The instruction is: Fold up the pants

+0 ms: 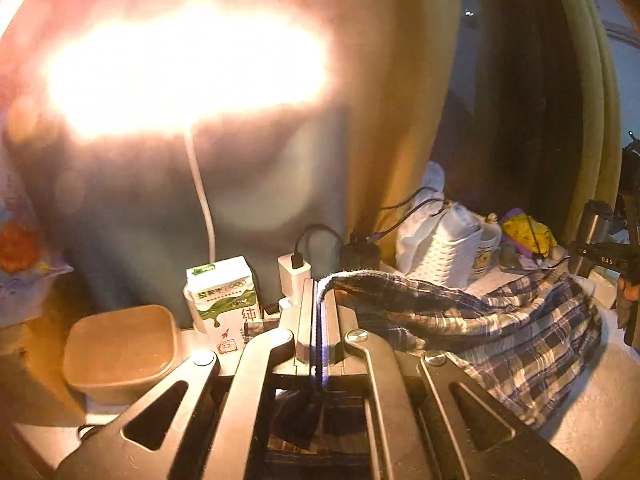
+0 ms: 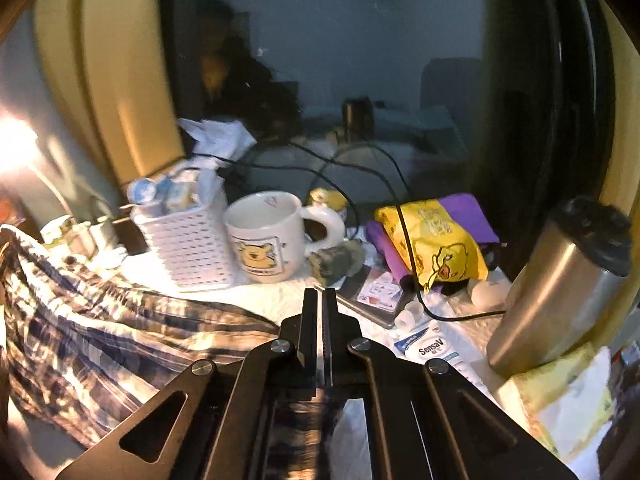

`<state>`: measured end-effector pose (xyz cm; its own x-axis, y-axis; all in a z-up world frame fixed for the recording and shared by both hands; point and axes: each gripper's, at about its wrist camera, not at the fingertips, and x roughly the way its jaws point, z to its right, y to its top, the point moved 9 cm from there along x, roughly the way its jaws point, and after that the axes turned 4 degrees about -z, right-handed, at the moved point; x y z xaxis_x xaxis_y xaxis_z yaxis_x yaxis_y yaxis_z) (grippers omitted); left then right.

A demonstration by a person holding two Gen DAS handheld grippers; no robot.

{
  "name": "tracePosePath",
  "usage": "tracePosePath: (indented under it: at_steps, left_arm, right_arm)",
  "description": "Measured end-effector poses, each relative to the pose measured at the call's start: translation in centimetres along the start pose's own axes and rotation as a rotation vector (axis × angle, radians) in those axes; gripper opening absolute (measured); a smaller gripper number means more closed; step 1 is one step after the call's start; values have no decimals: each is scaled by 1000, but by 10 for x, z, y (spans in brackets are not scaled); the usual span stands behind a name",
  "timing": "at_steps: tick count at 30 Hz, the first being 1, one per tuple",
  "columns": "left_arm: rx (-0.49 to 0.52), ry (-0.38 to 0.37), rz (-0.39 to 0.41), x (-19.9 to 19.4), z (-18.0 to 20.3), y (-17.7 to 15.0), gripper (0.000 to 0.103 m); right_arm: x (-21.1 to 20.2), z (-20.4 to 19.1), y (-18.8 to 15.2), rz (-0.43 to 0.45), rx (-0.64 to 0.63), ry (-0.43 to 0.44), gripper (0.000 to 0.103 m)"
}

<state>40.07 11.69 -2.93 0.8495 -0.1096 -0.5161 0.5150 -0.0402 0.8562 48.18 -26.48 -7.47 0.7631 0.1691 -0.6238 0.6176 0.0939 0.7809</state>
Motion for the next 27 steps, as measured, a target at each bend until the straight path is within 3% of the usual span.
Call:
tracePosePath:
  at_steps: [9,11,12,13,14,15,17,18,19,20,22,23,25,27]
  left_arm:
    - [11,-2,-90,56,-11,-9,0]
    - [8,-2,-101,61,-12,-11,0]
    - [8,-1,-104,62,-11,-13,0]
    - [9,1,-107,63,-12,-13,0]
    - [12,3,-110,64,-12,-14,0]
    - [13,5,-111,65,-12,-14,0]
    - [17,5,-110,64,-12,-13,0]
    - [21,5,-107,63,-11,-12,0]
    - [24,6,-104,62,-11,-11,0]
    - [27,6,-103,61,-11,-10,0]
    - [32,2,-107,62,-10,-9,0]
    - [35,7,-107,63,-10,-9,0]
    - [50,4,-110,63,-8,-9,0]
    - [67,4,-113,66,-5,-8,0]
  right_arm:
    - [19,-7,-6,-68,0,61,2]
    - [18,-8,-7,-73,0,78,7]
    - [17,-8,-8,-75,1,90,27]
    - [18,-9,-9,-76,3,101,68]
    - [18,-9,-10,-75,7,114,85]
    - [19,-11,-12,-71,9,131,94]
    - [23,-16,-16,-84,7,169,93]
    - [24,-19,-18,-87,-1,181,82]
    - [29,-24,-21,-105,-18,202,63]
    - [36,-28,-26,-133,-28,215,53]
    - [52,-33,-38,-191,-45,207,18]
    - [55,-36,-41,-199,-57,202,17]
    - [50,-39,-37,-168,-78,167,4]
    - [37,-35,-22,-101,-75,114,3]
